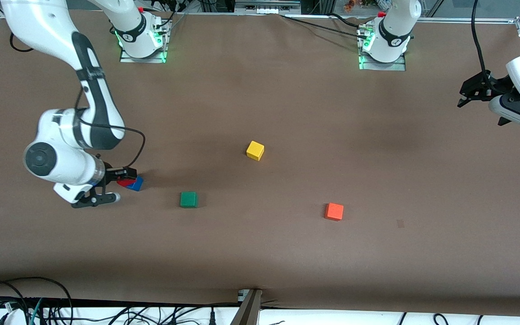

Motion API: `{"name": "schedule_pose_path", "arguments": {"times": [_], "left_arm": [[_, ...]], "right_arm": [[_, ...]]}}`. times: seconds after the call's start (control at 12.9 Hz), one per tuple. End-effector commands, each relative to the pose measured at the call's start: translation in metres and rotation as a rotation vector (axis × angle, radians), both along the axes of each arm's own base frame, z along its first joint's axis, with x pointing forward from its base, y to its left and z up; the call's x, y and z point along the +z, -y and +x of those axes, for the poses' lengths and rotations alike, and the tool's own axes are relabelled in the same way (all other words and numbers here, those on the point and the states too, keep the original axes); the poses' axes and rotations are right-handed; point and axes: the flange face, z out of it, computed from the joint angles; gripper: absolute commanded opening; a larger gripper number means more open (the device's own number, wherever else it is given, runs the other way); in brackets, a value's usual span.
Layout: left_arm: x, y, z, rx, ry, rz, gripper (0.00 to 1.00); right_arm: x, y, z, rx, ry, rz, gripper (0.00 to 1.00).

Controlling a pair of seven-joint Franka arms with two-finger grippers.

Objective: Pass red block to right arm, stack on blue

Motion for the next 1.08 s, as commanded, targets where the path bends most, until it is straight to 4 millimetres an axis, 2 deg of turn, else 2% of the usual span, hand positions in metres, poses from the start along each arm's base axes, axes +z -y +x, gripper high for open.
{"name": "schedule_pose_path", "arguments": {"times": [0.0,0.08,0.15,0.23,0.31,0.39,0.54,0.7,0.77,0.93,1.0], "left_arm": [[0.007,0.002,-0.004,0.013,-0.002,0.014,1.00],[0.011,0.002,-0.006,0.029,0.010,0.016,1.00],[0.016,0.010,-0.013,0.063,0.022,0.023,1.00],[0.013,0.021,-0.019,0.124,0.011,0.038,1.00],[0.014,0.029,-0.023,0.199,0.014,0.050,1.00],[0.013,0.039,-0.027,0.266,0.010,0.066,1.00],[0.008,0.042,-0.034,0.355,0.000,0.087,1.00],[0.003,0.034,-0.040,0.372,-0.003,0.090,1.00],[0.000,0.025,-0.039,0.389,0.003,0.088,1.00],[-0.007,-0.001,-0.041,0.452,0.004,0.003,1.00],[-0.008,-0.007,-0.042,0.465,0.004,-0.010,1.00]], "right_arm": [[0.086,0.009,-0.017,-0.061,-0.008,0.010,1.00],[0.125,0.007,-0.023,-0.047,0.017,0.020,1.00],[0.159,0.007,-0.034,-0.044,-0.007,0.025,1.00],[0.193,0.009,-0.045,-0.053,-0.044,0.018,1.00],[0.221,0.013,-0.057,-0.073,-0.076,-0.003,1.00],[0.240,0.016,-0.068,-0.091,-0.104,-0.034,1.00],[0.273,0.023,-0.093,-0.111,-0.117,-0.036,1.00],[0.290,0.034,-0.111,-0.121,-0.126,-0.046,1.00],[0.292,0.036,-0.117,-0.123,-0.131,-0.047,1.00],[0.270,0.035,-0.121,-0.168,-0.124,-0.040,1.00],[0.254,0.031,-0.120,-0.182,-0.096,-0.042,1.00]]}}
